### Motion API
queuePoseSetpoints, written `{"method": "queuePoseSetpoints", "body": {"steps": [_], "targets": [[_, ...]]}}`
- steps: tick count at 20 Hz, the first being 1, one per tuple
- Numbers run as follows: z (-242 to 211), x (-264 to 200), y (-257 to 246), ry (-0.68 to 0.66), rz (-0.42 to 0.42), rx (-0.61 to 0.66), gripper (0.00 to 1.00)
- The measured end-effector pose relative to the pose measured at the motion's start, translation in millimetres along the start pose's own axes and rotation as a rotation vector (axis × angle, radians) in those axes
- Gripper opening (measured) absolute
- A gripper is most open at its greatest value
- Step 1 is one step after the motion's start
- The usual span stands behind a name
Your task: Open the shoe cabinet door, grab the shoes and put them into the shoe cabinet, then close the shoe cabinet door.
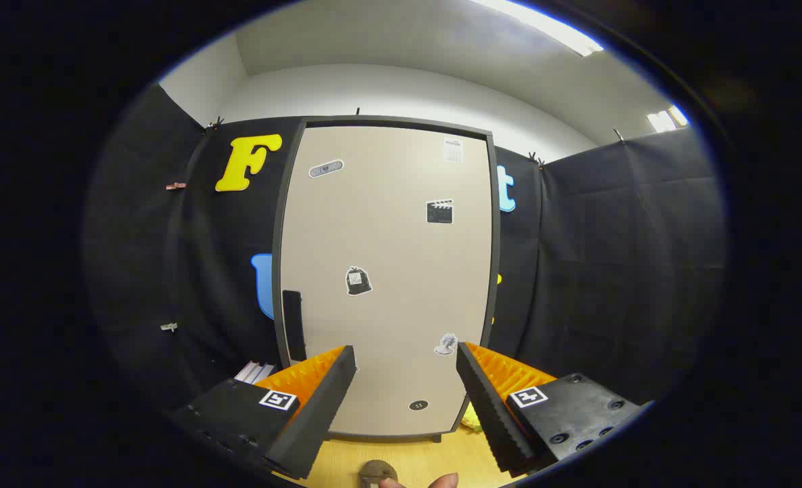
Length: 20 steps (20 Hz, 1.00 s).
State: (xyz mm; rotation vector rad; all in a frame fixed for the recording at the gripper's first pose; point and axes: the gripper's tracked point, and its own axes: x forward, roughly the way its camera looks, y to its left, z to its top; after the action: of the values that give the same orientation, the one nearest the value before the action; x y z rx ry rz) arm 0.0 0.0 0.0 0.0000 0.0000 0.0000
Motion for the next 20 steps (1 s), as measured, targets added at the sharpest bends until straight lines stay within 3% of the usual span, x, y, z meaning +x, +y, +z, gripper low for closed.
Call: {"method": "queuePoseSetpoints", "body": {"steps": [20], "targets": [[5,3,24,-0.002,0.042,0.007,0.98]]}}
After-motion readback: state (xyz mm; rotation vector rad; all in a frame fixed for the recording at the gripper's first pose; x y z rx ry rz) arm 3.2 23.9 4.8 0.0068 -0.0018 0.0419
